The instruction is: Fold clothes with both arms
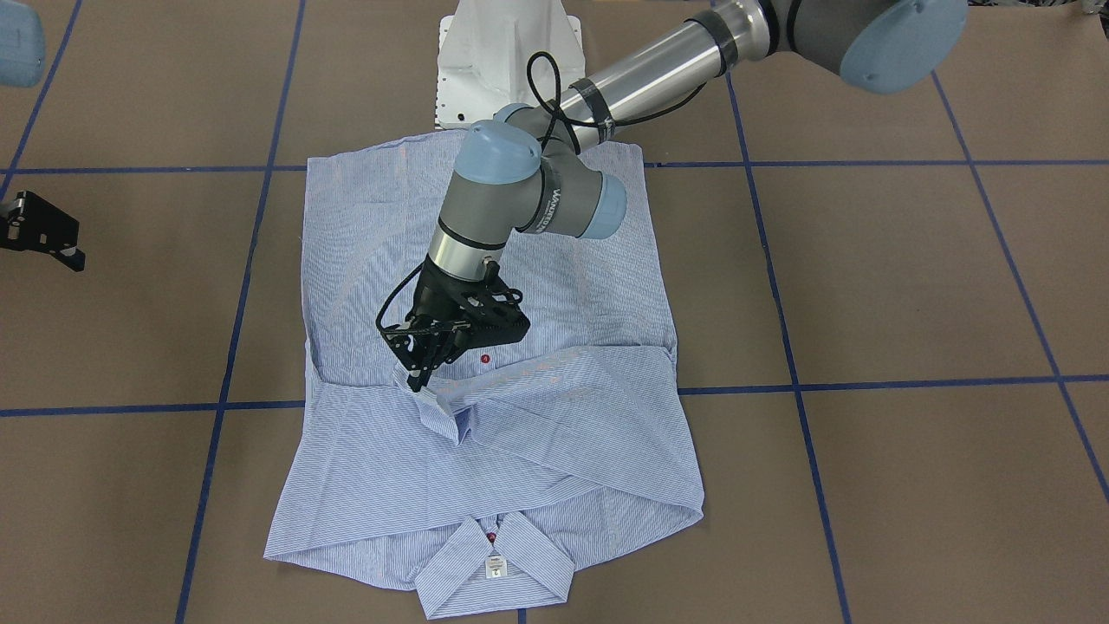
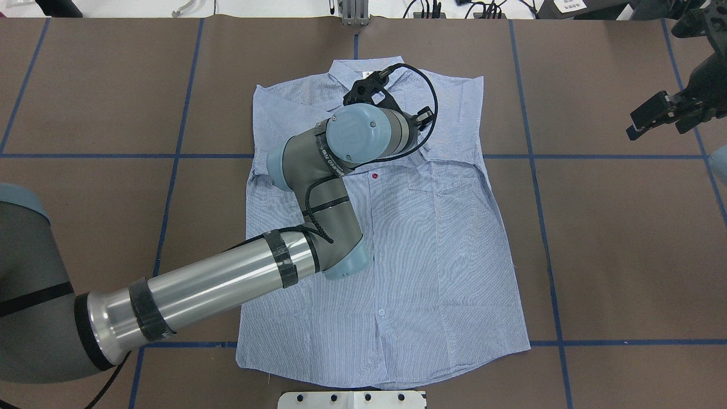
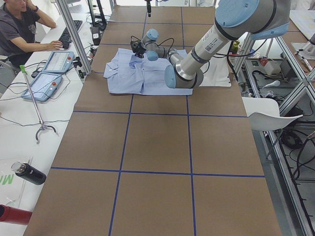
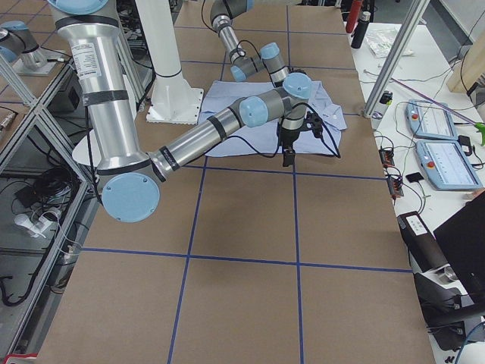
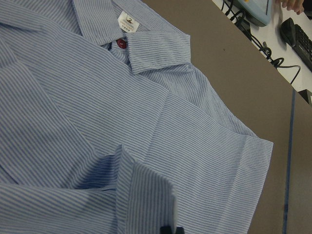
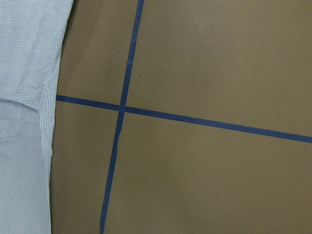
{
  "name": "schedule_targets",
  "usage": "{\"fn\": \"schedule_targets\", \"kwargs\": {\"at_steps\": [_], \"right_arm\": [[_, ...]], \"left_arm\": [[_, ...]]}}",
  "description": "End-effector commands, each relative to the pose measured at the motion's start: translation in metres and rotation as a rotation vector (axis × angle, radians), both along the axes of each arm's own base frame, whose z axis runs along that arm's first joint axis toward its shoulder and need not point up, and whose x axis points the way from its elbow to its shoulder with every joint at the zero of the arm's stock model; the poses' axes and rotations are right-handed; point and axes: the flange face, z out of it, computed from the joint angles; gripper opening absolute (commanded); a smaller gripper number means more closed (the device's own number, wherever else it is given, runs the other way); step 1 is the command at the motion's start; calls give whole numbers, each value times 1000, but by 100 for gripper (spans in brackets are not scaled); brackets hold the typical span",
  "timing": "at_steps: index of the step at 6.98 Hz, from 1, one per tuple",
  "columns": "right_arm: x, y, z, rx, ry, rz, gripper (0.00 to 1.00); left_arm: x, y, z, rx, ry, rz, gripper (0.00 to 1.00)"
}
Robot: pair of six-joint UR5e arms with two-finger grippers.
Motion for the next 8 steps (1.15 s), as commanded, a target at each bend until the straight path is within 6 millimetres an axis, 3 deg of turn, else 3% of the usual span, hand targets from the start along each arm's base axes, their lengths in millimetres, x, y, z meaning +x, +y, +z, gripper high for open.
{"fn": "schedule_targets", "kwargs": {"at_steps": [1, 3, 8], "right_arm": [[0, 0, 1, 0, 0, -1, 100], [0, 0, 1, 0, 0, -1, 100], [0, -1, 3, -6, 3, -1, 100]], "left_arm": [[-36, -22, -19, 1, 53, 63, 0], [-51, -23, -37, 23, 108, 94, 0], [-19, -8, -26, 389, -91, 224, 0]]}}
